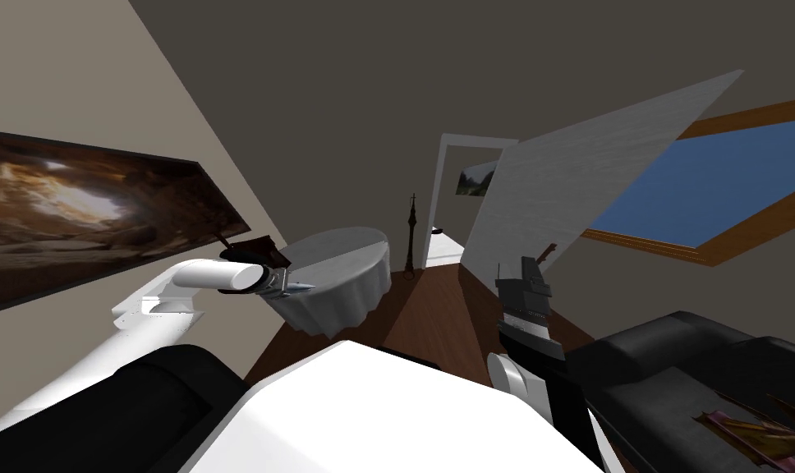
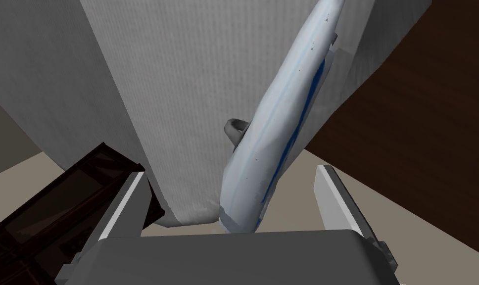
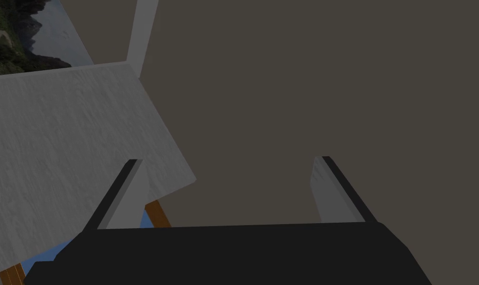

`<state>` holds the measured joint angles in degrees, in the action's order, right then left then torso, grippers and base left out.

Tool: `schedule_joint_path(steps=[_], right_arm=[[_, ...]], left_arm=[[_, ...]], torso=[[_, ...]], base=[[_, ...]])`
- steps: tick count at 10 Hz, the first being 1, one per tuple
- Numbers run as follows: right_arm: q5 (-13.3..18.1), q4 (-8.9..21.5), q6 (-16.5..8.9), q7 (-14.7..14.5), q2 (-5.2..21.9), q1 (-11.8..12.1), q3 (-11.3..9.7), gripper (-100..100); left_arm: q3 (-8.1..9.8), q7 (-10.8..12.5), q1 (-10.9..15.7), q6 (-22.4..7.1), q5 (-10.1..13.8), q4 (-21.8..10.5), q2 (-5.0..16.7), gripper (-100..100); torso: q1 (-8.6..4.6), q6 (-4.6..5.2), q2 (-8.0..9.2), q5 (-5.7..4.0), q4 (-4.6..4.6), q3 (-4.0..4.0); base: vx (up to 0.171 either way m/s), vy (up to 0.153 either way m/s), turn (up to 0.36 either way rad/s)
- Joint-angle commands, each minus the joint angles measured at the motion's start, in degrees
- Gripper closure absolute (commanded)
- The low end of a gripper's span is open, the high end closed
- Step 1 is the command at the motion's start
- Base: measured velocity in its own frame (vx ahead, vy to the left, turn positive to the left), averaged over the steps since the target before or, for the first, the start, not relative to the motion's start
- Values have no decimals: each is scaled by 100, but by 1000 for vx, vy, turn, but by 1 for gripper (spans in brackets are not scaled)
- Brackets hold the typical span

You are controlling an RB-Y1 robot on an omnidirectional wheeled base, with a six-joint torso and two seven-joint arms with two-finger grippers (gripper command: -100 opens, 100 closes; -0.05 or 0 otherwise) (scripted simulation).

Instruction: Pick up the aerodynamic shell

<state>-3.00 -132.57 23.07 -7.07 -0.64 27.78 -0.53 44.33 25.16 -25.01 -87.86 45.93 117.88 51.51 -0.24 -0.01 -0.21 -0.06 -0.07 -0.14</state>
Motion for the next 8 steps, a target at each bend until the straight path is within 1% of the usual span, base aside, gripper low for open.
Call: schedule_joint_path(steps=[1,2,3,4,6,7,8], right_arm=[[0,0,0,0,0,0,0,0],[0,0,0,0,0,0,0,0],[0,0,0,0,0,0,0,0],[0,0,0,0,0,-1,0,0],[0,0,0,0,1,-1,1,0],[0,0,0,0,1,-1,1,0],[0,0,0,0,1,-1,1,0]], left_arm=[[29,30,-61,-160,64,-11,-17,-100],[-9,29,-28,-88,20,-7,-17,-100],[-11,35,-31,-105,21,-7,-20,0],[-125,-55,8,77,-92,-201,-89,-100],[-217,-126,38,221,-182,-357,-145,-100],[-161,-113,8,161,-139,-292,-135,-100],[-170,-119,12,181,-146,-305,-136,100]], torso=[[0,0,0,0,0,0],[2,-1,8,1,2,5],[11,-1,18,2,4,11],[18,-1,25,4,6,15],[28,-1,26,7,6,15],[29,-1,25,8,6,15],[26,-2,28,6,7,16]], base=[[45,-50,-13],[19,-24,2],[0,0,0],[9,2,-40],[11,11,-29],[0,0,0],[0,0,0]])
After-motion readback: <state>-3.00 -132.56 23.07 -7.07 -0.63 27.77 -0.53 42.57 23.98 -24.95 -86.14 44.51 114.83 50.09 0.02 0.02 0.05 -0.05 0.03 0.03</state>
